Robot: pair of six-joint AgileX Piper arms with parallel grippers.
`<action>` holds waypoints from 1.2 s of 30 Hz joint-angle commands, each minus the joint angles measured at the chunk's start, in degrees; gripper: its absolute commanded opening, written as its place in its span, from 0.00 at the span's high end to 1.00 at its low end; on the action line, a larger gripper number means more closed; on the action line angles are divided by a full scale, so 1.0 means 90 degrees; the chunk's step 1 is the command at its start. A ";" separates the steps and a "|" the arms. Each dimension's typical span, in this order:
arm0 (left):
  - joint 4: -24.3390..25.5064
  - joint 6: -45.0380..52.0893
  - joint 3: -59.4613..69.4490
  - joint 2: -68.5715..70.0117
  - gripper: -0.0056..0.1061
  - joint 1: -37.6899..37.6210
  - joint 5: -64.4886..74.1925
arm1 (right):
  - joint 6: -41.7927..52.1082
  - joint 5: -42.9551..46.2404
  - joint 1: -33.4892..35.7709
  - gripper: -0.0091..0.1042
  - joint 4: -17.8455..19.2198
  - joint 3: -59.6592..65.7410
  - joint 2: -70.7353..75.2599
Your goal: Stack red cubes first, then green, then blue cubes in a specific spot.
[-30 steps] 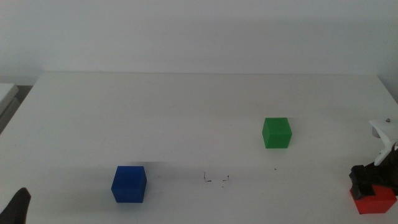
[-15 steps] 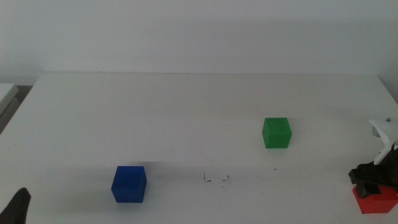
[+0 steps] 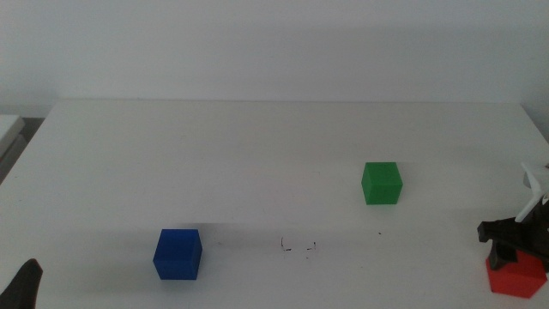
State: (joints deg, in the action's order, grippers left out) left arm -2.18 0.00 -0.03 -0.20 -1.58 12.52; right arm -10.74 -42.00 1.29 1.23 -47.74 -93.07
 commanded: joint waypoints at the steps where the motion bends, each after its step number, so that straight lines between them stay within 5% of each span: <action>1: -0.0022 0.0000 0.0003 0.0022 0.12 0.0011 -0.0086 | -0.0397 -0.0552 0.0156 0.79 0.0287 -0.0222 0.0054; 4: -0.0022 0.0000 0.0003 0.0022 0.12 0.0011 -0.0086 | -0.1917 -0.1707 0.0712 0.79 0.0830 -0.0936 0.0071; 19: -0.0022 0.0000 0.0003 0.0022 0.12 0.0011 -0.0086 | -0.3422 -0.2846 0.3902 0.79 0.0789 -0.4919 -0.2198; 36: -0.0022 0.0000 0.0003 0.0022 0.12 0.0011 -0.0086 | -0.3995 -0.2855 0.4625 0.79 0.0820 -0.6200 -0.3357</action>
State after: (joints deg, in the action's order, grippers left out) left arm -2.18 0.00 -0.03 -0.20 -1.58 12.52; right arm -46.13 -68.06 42.77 7.77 -103.05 -123.27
